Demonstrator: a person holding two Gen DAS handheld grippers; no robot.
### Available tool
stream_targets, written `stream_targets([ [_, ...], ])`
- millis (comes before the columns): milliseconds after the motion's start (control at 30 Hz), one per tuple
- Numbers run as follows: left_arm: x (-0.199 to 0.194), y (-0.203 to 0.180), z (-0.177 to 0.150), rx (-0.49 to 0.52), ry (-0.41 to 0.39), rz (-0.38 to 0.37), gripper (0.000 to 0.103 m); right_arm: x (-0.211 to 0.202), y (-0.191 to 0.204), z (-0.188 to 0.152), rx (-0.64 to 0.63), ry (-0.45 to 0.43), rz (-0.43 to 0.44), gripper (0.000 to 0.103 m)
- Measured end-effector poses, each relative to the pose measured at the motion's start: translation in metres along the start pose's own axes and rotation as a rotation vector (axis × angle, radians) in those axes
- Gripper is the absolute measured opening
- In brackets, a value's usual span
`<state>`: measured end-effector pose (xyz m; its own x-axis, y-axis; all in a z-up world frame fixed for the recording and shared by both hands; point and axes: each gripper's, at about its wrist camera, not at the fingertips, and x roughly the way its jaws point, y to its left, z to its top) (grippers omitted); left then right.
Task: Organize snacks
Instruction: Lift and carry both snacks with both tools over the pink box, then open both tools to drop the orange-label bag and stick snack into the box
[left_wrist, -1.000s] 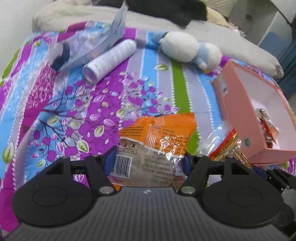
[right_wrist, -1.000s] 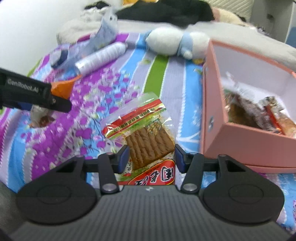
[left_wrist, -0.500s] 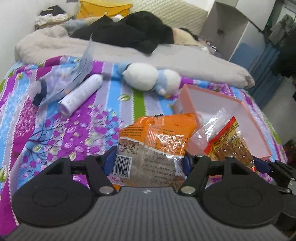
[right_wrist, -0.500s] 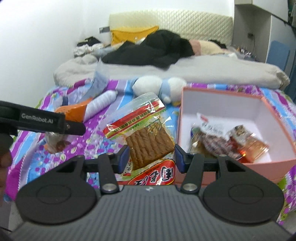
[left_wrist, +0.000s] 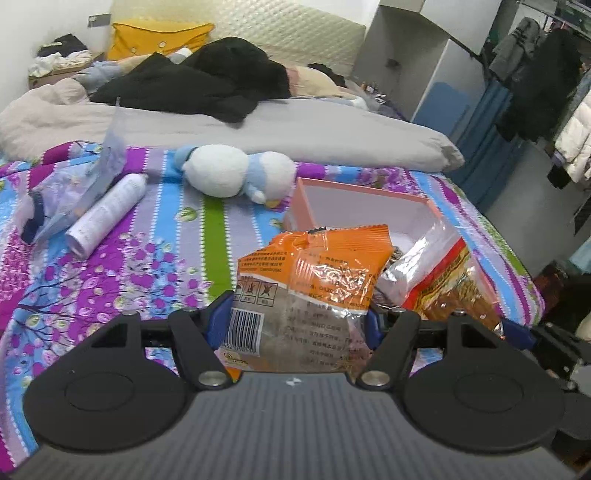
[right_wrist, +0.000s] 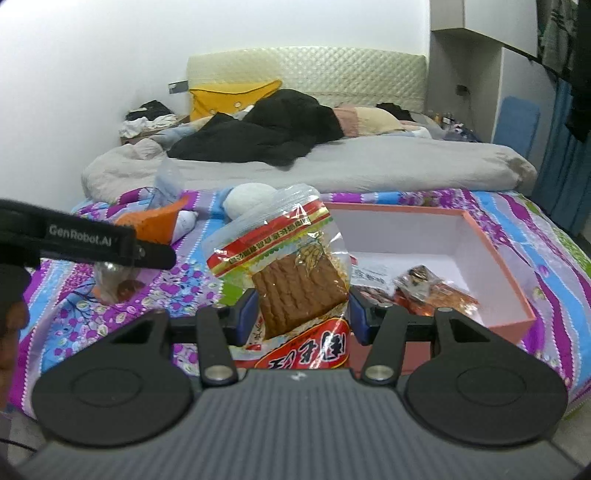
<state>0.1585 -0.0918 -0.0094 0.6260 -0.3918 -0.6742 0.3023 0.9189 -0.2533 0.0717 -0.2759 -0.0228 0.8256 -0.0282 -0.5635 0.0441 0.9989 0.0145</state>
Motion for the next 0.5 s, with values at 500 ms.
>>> stream_targets([
  [500,0.053,-0.038,0.024,0.036,0.043,-0.039,0.072,0.033,-0.042,0.002,0.063,0.032,-0.036,0.053],
])
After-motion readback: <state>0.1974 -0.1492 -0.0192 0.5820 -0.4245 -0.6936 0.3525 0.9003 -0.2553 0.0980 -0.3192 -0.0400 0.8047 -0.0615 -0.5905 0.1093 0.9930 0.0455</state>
